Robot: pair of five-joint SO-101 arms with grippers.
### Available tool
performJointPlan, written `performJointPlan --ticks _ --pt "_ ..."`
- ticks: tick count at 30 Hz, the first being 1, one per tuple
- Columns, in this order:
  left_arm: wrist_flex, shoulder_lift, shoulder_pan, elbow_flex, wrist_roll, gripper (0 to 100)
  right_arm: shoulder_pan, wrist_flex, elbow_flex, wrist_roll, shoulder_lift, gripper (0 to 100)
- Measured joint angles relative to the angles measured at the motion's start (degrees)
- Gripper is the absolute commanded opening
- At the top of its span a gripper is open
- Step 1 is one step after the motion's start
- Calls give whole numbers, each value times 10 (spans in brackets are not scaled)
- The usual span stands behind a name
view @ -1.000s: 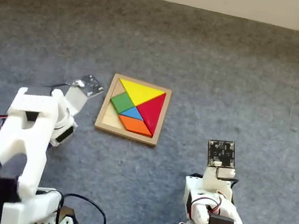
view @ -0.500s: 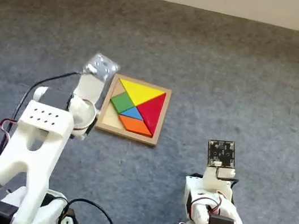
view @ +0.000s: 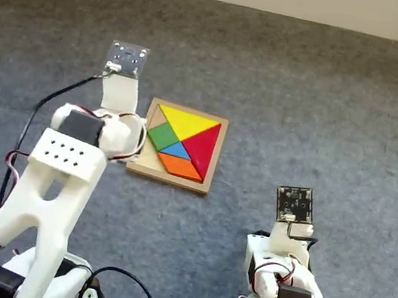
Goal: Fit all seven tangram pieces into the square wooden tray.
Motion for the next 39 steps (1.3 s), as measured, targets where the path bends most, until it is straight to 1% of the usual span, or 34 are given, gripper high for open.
performJointPlan --ticks 3,6,11,15,19,24,28,35,39 --pt "-24 2 9 0 5 5 0 0 0 0 0 16" --pt "-40 38 8 -11 5 5 0 0 0 0 0 16" --pt "-43 149 9 -59 25 5 0 0 0 0 0 16" --pt "-39 172 9 -86 47 5 0 0 0 0 0 16" --pt "-39 178 9 -92 108 8 0 0 0 0 0 16" --pt "-39 193 25 -92 187 92 0 0 0 0 0 16" --pt "-39 237 33 -97 245 98 0 0 0 0 0 16" --pt "-39 326 33 -161 260 98 0 0 0 0 0 16" --pt "-37 336 33 -175 260 98 0 0 0 0 0 16"
